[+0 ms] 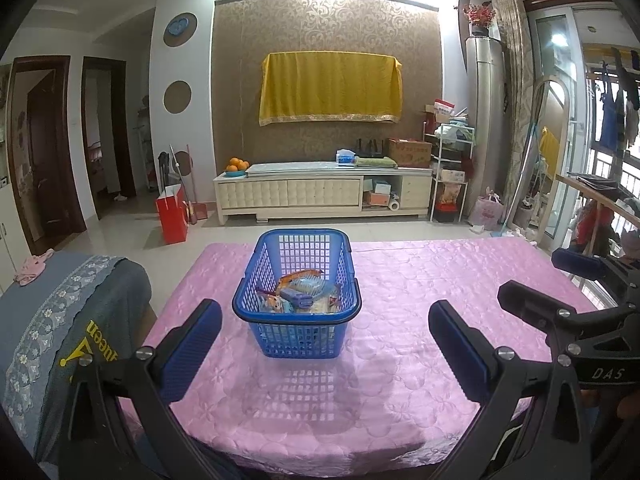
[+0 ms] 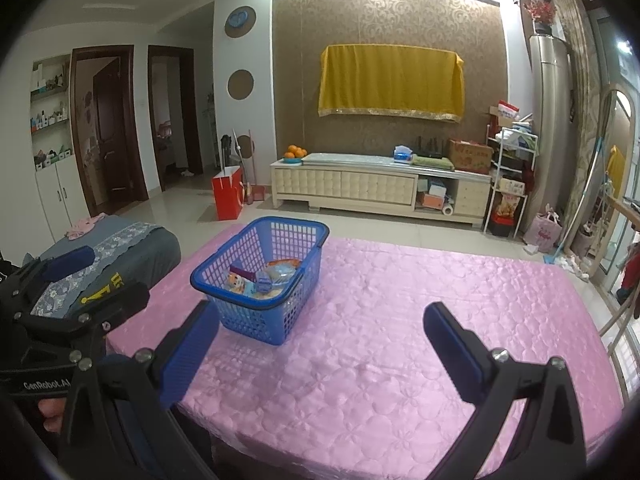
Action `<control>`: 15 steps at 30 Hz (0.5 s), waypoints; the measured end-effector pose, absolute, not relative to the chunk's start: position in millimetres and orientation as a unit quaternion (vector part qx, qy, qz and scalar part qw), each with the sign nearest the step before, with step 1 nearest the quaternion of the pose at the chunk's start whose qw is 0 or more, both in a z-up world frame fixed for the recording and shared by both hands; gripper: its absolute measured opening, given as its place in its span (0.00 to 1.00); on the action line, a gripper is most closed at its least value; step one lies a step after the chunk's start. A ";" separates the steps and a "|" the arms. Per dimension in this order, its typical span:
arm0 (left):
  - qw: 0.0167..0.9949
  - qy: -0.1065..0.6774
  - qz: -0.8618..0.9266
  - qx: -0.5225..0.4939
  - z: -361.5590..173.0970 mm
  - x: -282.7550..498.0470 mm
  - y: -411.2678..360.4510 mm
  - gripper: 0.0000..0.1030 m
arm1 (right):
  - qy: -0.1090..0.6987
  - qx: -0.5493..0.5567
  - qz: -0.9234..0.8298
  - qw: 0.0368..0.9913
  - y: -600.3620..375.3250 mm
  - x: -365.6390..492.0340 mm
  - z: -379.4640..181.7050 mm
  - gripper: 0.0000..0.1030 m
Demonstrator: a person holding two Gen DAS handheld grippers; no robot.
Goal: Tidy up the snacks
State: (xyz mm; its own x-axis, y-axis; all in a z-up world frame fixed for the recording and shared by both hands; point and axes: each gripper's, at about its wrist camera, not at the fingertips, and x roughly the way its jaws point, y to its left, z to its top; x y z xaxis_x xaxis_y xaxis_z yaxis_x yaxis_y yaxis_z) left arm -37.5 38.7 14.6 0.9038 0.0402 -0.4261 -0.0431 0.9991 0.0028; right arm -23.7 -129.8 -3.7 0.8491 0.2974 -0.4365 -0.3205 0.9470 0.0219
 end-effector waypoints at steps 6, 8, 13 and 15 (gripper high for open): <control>0.976 0.218 0.021 -0.003 14.9 -36.7 37.4 0.99 | 0.222 -0.028 0.160 0.961 -128.8 -23.9 -3.0 1.00; 0.975 0.219 0.022 -0.006 14.4 -36.5 38.4 0.99 | 0.223 -0.027 0.162 0.961 -128.7 -24.2 -2.9 1.00; 0.975 0.221 0.022 -0.011 13.3 -36.0 40.5 0.99 | 0.222 -0.028 0.163 0.961 -128.5 -24.8 -2.4 1.00; 0.975 0.222 0.023 -0.012 12.7 -36.1 41.0 0.99 | 0.224 -0.028 0.164 0.960 -128.2 -25.1 -2.8 1.00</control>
State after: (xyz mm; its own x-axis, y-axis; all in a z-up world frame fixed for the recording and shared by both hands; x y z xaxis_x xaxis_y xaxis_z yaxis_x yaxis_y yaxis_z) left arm -36.1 41.0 12.7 0.9007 0.0390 -0.4327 -0.0494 0.9987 -0.0128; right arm -25.1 -128.2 -2.8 0.8465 0.3015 -0.4389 -0.3269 0.9449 0.0184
